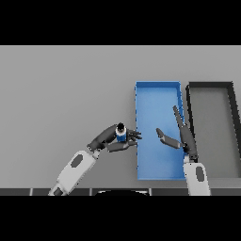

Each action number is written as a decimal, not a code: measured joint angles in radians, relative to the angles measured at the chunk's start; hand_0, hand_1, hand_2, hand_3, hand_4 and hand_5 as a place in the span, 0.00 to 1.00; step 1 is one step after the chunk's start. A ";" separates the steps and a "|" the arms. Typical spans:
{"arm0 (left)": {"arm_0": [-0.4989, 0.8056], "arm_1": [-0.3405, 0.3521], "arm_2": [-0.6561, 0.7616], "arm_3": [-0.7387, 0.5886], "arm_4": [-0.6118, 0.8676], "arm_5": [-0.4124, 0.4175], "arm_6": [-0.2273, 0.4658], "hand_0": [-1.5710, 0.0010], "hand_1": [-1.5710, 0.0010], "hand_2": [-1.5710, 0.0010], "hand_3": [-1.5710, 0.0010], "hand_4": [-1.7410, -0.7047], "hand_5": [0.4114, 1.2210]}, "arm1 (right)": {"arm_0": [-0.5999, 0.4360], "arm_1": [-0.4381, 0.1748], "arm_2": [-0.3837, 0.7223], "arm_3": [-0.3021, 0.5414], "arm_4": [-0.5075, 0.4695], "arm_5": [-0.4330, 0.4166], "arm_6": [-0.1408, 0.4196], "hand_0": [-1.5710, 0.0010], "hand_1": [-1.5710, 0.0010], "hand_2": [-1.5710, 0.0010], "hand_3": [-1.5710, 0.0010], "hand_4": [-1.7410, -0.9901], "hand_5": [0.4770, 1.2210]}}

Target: Pick up the blue pipe and place it into the blue bin.

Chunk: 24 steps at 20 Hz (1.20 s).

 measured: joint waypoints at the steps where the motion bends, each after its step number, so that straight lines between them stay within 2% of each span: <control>1: -0.003 -0.003 0.004 -0.011 -0.002 -0.001 0.006 0.00 0.00 0.00 0.00 0.26 1.00 | 0.005 0.001 0.002 -0.007 0.005 -0.005 -0.001 1.00 1.00 1.00 1.00 0.82 0.14; 4: 0.008 -0.003 0.011 -0.013 -0.016 -0.013 0.019 0.00 0.00 0.00 0.00 0.26 1.00 | 0.027 0.003 0.010 -0.044 0.028 -0.024 0.009 1.00 1.00 1.00 1.00 0.81 0.14; 6: 0.013 -0.011 0.017 -0.004 -0.023 -0.023 0.010 0.00 0.00 0.00 0.00 0.26 1.00 | 0.042 0.008 0.018 -0.073 0.042 -0.036 0.024 1.00 1.00 1.00 1.00 0.74 0.14; 7: 0.014 -0.011 0.022 -0.013 -0.021 -0.028 0.004 0.00 0.00 0.00 0.00 0.26 1.00 | 0.040 0.012 0.021 -0.069 0.053 -0.044 0.044 1.00 1.00 1.00 1.00 0.73 0.13; 8: 0.026 -0.015 0.016 -0.024 -0.030 -0.029 -0.005 0.00 0.00 0.00 0.00 0.26 1.00 | 0.049 0.019 0.029 -0.083 0.054 -0.044 0.035 1.00 0.99 1.00 1.00 0.73 0.13; 9: 0.020 -0.018 0.022 -0.020 -0.039 -0.027 0.007 0.00 0.00 0.00 0.00 0.26 1.00 | 0.049 0.015 0.015 -0.087 0.029 -0.036 0.028 1.00 0.99 0.99 1.00 0.75 0.12; 11: 0.023 -0.019 0.032 -0.027 -0.040 -0.037 0.005 0.00 0.00 0.00 0.00 0.26 1.00 | 0.042 0.013 -0.001 -0.129 -0.053 0.007 -0.042 1.00 0.99 0.98 1.00 0.76 0.14; 12: 0.027 -0.017 0.032 -0.014 -0.048 -0.047 0.005 0.00 0.00 0.00 0.00 0.26 1.00 | 0.038 0.012 -0.003 -0.154 -0.096 0.036 -0.057 1.00 0.99 0.98 1.00 0.75 0.15; 13: 0.030 -0.013 0.039 -0.026 -0.047 -0.052 0.007 0.00 0.00 0.00 0.00 0.26 1.00 | 0.024 -0.015 -0.016 -0.177 -0.142 0.072 -0.060 1.00 0.99 0.99 1.00 0.76 0.16; 16: 0.036 -0.031 0.037 -0.029 -0.069 -0.054 0.021 0.00 0.00 0.00 0.00 0.26 1.00 | -0.033 -0.089 -0.005 -0.256 -0.215 0.162 0.015 1.00 1.00 0.99 1.00 0.76 0.14; 18: 0.033 -0.035 0.046 -0.026 -0.080 -0.060 0.025 0.00 0.00 0.00 0.00 0.26 1.00 | -0.076 -0.135 0.011 -0.314 -0.286 0.221 0.112 1.00 1.00 1.00 1.00 0.74 0.10; 20: 0.028 -0.042 0.053 -0.020 -0.085 -0.071 0.031 0.00 0.00 0.00 0.00 0.26 1.00 | -0.108 -0.170 0.052 -0.377 -0.295 0.257 0.173 1.00 1.00 1.00 1.00 0.71 0.08; 22: 0.028 -0.044 0.059 -0.022 -0.096 -0.079 0.036 0.00 0.00 0.00 0.00 0.26 1.00 | -0.146 -0.198 0.083 -0.408 -0.316 0.301 0.195 1.00 1.00 1.00 1.00 0.68 0.07; 24: 0.029 -0.048 0.063 -0.017 -0.112 -0.086 0.023 0.00 0.00 0.00 0.00 0.26 1.00 | -0.194 -0.204 0.113 -0.426 -0.343 0.320 0.249 1.00 1.00 1.00 1.00 0.65 0.06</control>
